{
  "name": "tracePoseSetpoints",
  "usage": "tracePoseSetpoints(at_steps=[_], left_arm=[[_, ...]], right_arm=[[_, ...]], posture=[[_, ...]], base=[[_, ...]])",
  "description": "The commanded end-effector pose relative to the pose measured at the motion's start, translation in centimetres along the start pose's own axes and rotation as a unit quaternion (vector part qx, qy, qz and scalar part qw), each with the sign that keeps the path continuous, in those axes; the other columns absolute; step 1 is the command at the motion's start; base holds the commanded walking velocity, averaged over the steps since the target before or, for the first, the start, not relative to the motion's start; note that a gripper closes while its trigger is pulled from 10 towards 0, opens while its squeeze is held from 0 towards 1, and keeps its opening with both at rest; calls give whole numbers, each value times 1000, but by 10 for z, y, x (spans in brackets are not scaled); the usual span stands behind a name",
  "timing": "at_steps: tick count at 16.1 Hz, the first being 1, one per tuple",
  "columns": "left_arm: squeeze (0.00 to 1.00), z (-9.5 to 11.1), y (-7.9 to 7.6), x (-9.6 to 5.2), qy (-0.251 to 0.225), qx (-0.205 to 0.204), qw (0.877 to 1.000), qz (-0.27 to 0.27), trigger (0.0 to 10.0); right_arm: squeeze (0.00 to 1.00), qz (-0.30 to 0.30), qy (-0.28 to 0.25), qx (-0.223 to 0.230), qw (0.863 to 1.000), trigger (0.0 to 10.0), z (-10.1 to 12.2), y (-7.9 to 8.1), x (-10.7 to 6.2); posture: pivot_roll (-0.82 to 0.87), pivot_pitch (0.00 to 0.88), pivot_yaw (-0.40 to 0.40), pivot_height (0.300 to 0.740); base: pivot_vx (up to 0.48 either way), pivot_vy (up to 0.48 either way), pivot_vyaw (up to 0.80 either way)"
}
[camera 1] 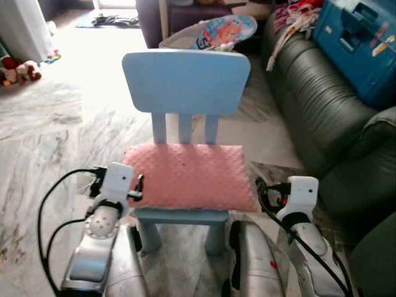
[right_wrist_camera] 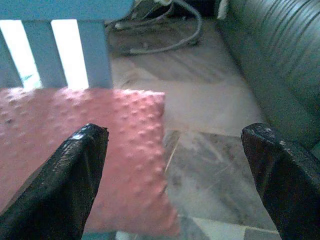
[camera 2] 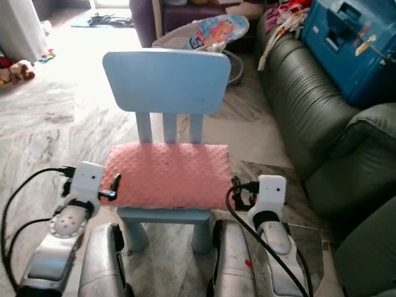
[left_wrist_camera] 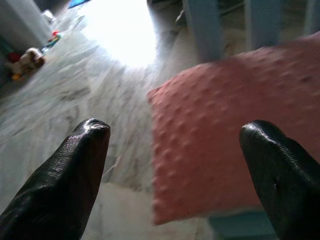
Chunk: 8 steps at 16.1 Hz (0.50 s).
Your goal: Move the pillow to the sofa
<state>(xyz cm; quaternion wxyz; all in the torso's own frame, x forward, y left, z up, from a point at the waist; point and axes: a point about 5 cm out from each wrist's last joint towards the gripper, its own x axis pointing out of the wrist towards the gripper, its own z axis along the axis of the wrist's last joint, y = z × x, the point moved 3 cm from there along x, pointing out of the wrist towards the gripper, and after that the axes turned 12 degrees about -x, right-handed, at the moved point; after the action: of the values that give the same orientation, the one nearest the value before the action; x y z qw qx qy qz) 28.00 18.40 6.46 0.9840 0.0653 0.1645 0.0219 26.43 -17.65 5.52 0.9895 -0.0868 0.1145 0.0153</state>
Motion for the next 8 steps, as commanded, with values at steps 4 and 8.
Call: tracePoseSetpoints(at_steps=[4, 8], left_arm=[[0, -3, 20, 0, 19, -4, 999, 34, 10000], [0, -9, 48, 11, 50, -14, 996, 66, 10000]], right_arm=[[0, 13, 17, 8, 1000, 10000, 1, 1, -10], [0, 54, 20, -10, 998, 10000, 14, -1, 9]], posture=[[9, 95, -41, 467], [-6, 160, -51, 467]], base=[[0, 0, 0], [0, 0, 0]])
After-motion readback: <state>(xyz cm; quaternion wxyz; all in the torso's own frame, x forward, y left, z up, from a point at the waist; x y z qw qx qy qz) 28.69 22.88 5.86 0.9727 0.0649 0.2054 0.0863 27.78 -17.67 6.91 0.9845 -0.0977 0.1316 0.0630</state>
